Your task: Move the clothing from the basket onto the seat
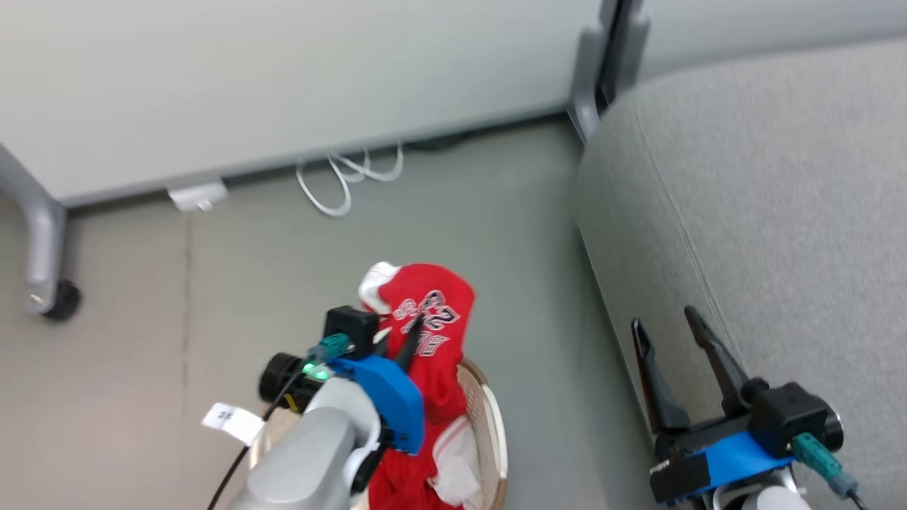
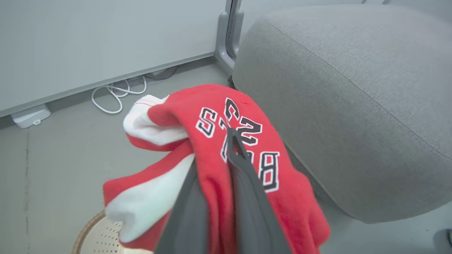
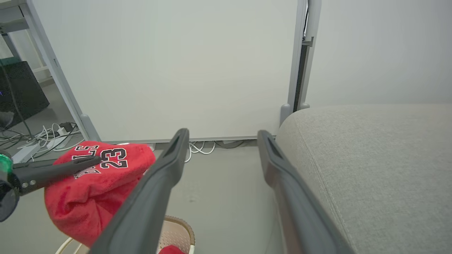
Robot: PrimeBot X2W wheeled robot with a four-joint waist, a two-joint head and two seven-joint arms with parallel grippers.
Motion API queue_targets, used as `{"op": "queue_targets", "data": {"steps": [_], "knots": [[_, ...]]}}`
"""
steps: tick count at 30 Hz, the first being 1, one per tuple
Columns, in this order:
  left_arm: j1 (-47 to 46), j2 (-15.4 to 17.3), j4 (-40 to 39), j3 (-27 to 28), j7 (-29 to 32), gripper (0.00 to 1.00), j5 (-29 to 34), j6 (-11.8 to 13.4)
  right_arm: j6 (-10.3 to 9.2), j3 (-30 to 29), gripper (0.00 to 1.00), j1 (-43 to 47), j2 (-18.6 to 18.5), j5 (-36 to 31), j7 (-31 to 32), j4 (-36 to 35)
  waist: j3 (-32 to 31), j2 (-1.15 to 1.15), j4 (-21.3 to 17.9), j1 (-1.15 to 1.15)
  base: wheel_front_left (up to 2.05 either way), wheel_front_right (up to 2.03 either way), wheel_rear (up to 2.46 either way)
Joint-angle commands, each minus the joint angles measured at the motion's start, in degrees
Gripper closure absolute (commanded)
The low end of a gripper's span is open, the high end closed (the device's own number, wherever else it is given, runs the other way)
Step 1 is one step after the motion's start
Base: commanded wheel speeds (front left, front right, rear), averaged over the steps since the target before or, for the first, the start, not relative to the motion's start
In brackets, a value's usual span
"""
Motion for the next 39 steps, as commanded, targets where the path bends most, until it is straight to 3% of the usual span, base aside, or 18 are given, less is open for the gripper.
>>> {"op": "queue_targets", "data": {"steps": [1, 15, 29, 39], "knots": [[-0.7, -0.1, -2.2, -1.9, 0.3, 1.00, -1.5, -0.1, 0.03, 0.2, 0.00, 1.5, -0.2, -0.1, 0.0, 0.2, -5.3, 0.00, 3.3, 0.02, 0.00, 0.00, 0.00], [-9.2, -0.1, -13.2, -11.1, -0.1, 1.00, -9.8, -0.1, 0.03, 3.3, 0.00, 4.1, -0.2, 0.2, 2.3, -0.9, -9.8, 0.00, 3.5, 0.02, 0.00, 0.00, 0.00], [-12.8, -0.1, -11.1, -14.6, -1.8, 1.00, -12.9, 0.3, 0.03, 7.1, 0.00, 1.5, -0.2, 0.4, 3.9, -0.1, -9.3, 0.00, 2.3, 0.02, 0.00, 0.00, 0.00], [-14.4, -0.1, -10.7, -17.2, -2.3, 1.00, -14.9, 0.8, 0.03, 12.3, 0.00, -8.0, -0.2, 0.8, 8.0, 7.9, -8.1, 0.00, 2.9, 0.02, 0.00, 0.00, 0.00]]}}
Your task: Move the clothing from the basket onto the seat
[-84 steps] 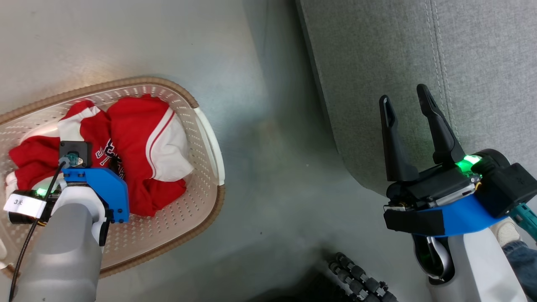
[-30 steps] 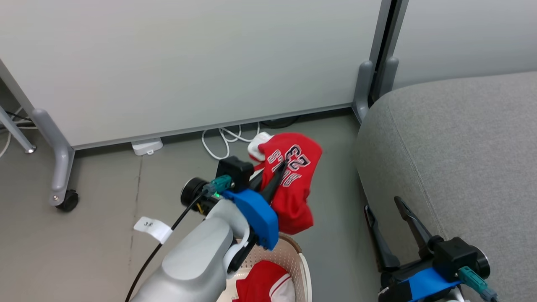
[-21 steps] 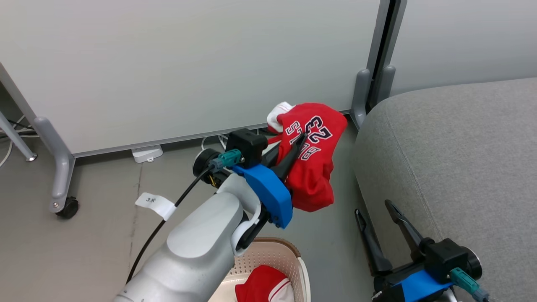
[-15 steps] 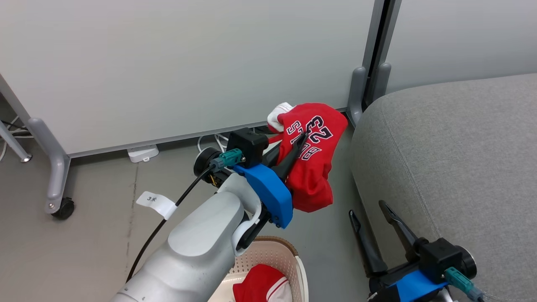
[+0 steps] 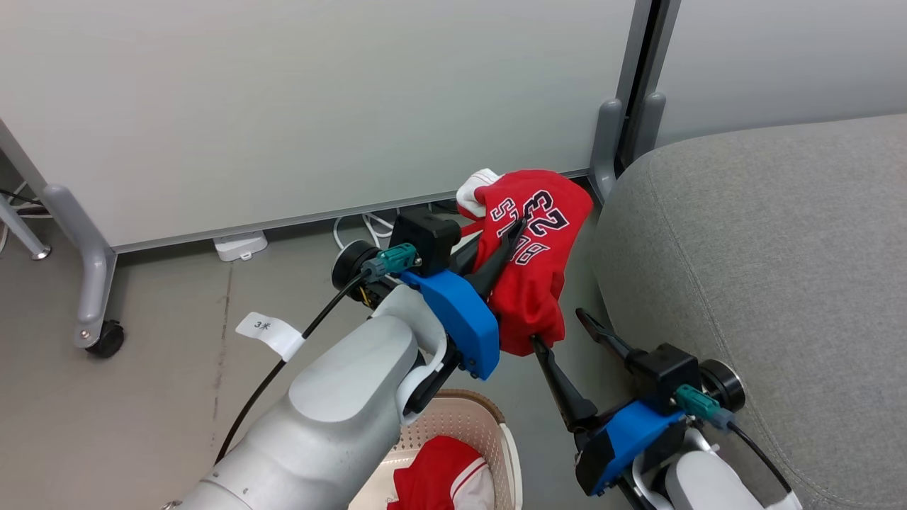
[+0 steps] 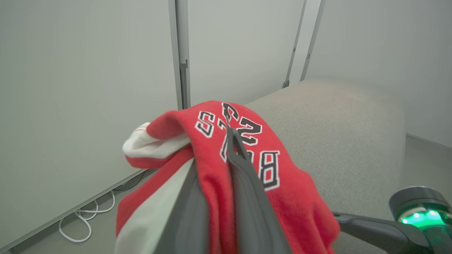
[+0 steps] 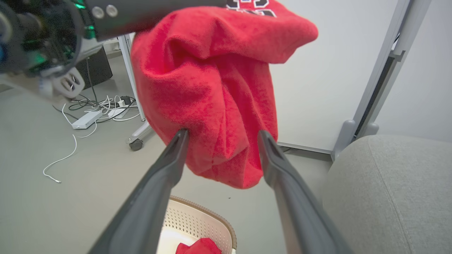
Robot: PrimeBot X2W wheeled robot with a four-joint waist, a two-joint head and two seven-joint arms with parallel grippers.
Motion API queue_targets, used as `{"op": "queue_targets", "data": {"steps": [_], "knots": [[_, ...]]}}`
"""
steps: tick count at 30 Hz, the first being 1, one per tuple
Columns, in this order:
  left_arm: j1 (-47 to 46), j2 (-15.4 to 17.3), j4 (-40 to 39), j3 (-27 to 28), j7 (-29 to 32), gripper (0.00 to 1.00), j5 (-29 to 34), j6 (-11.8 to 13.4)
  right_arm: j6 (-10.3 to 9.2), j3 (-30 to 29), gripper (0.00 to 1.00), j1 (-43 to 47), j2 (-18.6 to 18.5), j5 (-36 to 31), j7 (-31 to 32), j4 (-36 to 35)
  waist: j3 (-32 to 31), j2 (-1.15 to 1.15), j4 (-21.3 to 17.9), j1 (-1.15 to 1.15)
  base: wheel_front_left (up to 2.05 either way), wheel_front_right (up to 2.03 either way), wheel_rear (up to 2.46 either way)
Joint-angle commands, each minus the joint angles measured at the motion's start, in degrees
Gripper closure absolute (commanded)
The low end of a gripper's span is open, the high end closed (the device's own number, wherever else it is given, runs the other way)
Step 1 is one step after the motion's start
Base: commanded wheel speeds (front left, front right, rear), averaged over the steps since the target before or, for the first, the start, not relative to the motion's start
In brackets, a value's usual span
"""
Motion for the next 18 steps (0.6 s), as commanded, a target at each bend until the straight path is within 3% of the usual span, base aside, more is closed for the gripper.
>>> {"op": "queue_targets", "data": {"steps": [1, 18], "knots": [[-0.9, 0.0, 0.1, -0.4, -0.2, 1.00, -0.3, 0.4, 0.03, 0.5, 0.00, -1.8, -0.2, 0.5, 0.1, 1.2, 0.2, 0.00, 0.2, 0.00, 0.00, 0.00, 0.00], [-3.1, 0.0, 0.4, -4.4, -1.1, 1.00, -4.1, 0.2, 0.03, 11.6, 0.00, -17.8, -0.1, 9.8, -3.0, 20.3, 1.1, 0.00, 1.3, 0.00, 0.00, 0.00, 0.00]]}}
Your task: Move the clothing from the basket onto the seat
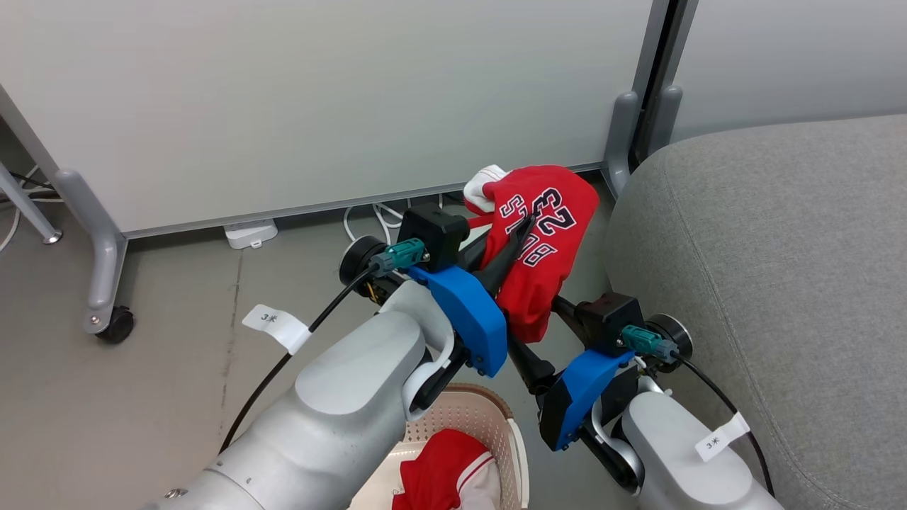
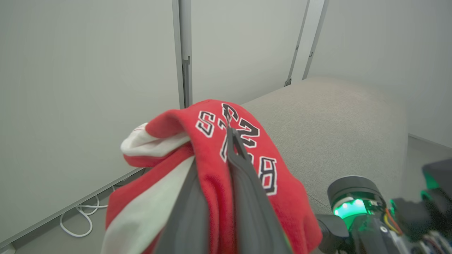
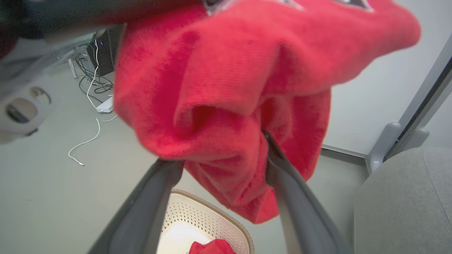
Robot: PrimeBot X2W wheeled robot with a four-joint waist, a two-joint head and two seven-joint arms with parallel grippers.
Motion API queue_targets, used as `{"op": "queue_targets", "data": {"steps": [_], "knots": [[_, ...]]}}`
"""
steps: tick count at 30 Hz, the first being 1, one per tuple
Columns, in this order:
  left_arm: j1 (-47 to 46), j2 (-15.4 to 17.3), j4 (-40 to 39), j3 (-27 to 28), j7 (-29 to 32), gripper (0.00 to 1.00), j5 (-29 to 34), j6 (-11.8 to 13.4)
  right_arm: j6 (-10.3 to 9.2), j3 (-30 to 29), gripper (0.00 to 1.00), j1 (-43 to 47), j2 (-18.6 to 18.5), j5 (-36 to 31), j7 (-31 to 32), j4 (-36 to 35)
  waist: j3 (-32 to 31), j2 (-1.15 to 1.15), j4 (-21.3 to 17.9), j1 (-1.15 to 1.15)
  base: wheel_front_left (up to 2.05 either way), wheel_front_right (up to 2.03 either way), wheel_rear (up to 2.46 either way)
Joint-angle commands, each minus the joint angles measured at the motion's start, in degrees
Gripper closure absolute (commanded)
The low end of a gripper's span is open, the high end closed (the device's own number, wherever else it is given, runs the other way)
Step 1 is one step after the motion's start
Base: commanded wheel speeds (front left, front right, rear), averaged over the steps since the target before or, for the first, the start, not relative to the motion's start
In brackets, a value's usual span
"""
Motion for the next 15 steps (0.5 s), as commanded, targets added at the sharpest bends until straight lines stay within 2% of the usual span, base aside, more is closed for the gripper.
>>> {"op": "queue_targets", "data": {"steps": [1, 2, 3, 5, 15], "knots": [[-1.0, 0.0, 0.2, -0.3, -0.5, 1.00, -0.4, 0.1, 0.03, 0.7, 0.00, -1.4, -0.1, 1.1, -0.6, 1.0, -0.1, 0.00, 0.0, -0.01, 0.00, 0.00, 0.00], [-1.0, 0.0, 0.2, -0.5, -0.5, 1.00, -0.7, 0.2, 0.03, 1.0, 0.00, -1.7, -0.1, 1.9, -0.8, 1.8, -0.2, 0.00, 0.0, -0.01, 0.00, 0.00, 0.00], [-1.0, 0.0, 0.3, -0.6, -0.6, 1.00, -0.8, 0.3, 0.03, 1.4, 0.39, -2.1, -0.1, 2.5, -0.9, 2.6, -0.2, 0.00, 0.1, -0.01, 0.00, 0.00, 0.00], [-1.1, 0.0, 0.4, -0.9, -0.8, 1.00, -1.2, 0.3, 0.03, 2.0, 1.00, -2.7, -0.1, 3.4, -1.5, 3.8, -0.4, 0.00, 0.1, -0.01, 0.00, 0.00, 0.00], [-0.8, 0.0, 1.6, -2.2, -1.5, 1.00, -2.8, 0.8, 0.03, 4.4, 1.00, -3.6, -0.1, 6.5, -3.6, 7.4, -1.4, 0.00, -0.3, -0.01, 0.00, 0.00, 0.00]]}}
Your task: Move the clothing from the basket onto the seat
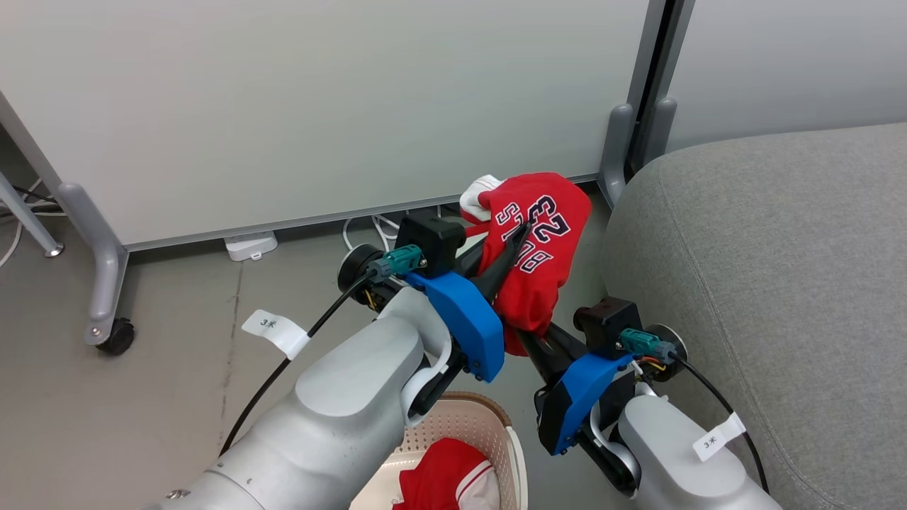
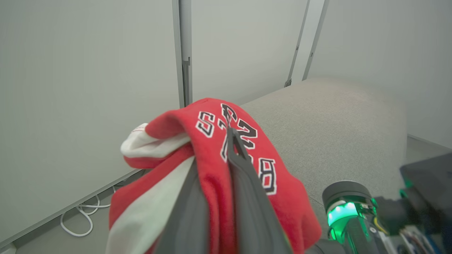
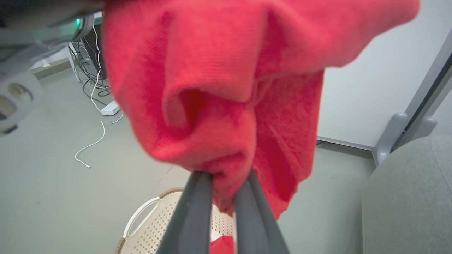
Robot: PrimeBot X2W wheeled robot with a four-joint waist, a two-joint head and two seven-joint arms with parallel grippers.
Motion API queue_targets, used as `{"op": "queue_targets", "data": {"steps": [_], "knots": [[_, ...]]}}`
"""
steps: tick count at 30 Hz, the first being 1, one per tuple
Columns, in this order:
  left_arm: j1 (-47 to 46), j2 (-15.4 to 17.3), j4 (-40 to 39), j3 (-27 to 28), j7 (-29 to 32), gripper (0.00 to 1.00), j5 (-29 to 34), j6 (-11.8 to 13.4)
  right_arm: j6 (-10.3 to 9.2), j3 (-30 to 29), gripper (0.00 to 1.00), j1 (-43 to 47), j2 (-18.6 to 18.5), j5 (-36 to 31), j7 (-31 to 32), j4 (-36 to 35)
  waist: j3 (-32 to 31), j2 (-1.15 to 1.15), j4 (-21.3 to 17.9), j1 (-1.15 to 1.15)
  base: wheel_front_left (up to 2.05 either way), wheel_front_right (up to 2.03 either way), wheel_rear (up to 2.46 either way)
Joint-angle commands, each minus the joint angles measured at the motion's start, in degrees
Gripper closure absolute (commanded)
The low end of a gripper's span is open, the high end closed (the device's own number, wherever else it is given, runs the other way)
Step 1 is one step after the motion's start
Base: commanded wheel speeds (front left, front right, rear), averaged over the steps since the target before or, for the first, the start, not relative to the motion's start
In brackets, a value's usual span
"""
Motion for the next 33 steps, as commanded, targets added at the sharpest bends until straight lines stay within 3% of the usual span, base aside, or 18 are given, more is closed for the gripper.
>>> {"op": "queue_targets", "data": {"steps": [1, 3, 4, 17, 23, 28, 33], "knots": [[-0.6, 0.0, 0.2, -0.1, -0.4, 0.88, -0.3, 0.2, 0.03, 0.3, 1.00, -0.9, -0.1, 0.5, -0.5, 0.5, -0.1, 0.00, -0.1, -0.01, 0.00, 0.00, 0.00], [-0.6, 0.0, 0.3, -0.4, -0.6, 0.19, -0.6, 0.5, 0.03, 0.4, 1.00, -1.0, -0.1, 0.7, -0.9, 0.9, -0.1, 0.00, -0.1, -0.01, 0.00, 0.00, 0.00], [-0.6, 0.0, 0.3, -0.5, -0.6, 0.02, -0.5, 0.6, 0.03, 0.5, 1.00, -1.1, -0.1, 0.8, -1.0, 1.1, -0.2, 0.00, -0.2, -0.01, 0.00, 0.00, 0.00], [0.2, 0.6, 1.0, 0.4, -2.0, 0.00, 0.9, 1.7, 0.03, -0.2, 1.00, -1.8, -0.1, 0.4, -2.1, 2.7, -0.1, 0.00, -0.3, -0.01, 0.00, 0.00, 0.00], [5.6, 4.4, -5.8, 8.1, -2.1, 0.00, 5.6, 4.2, 0.03, -2.4, 1.00, -0.9, -0.1, -1.0, -2.3, 1.3, 0.5, 0.00, -0.6, -0.01, 0.00, 0.00, 0.00], [15.7, 9.1, -16.0, 17.1, -2.1, 0.00, 13.3, 6.5, 0.03, -5.3, 1.00, 1.1, -0.1, -3.2, -2.4, -1.2, 1.2, 0.00, -1.6, -0.01, 0.00, 0.00, 0.00], [26.1, 12.0, -23.8, 25.0, -2.1, 0.00, 20.1, 7.0, 0.03, -8.6, 1.00, 3.4, -0.1, -5.8, -2.5, -4.8, 2.3, 0.00, -2.7, -0.01, 0.00, 0.00, 0.00]]}}
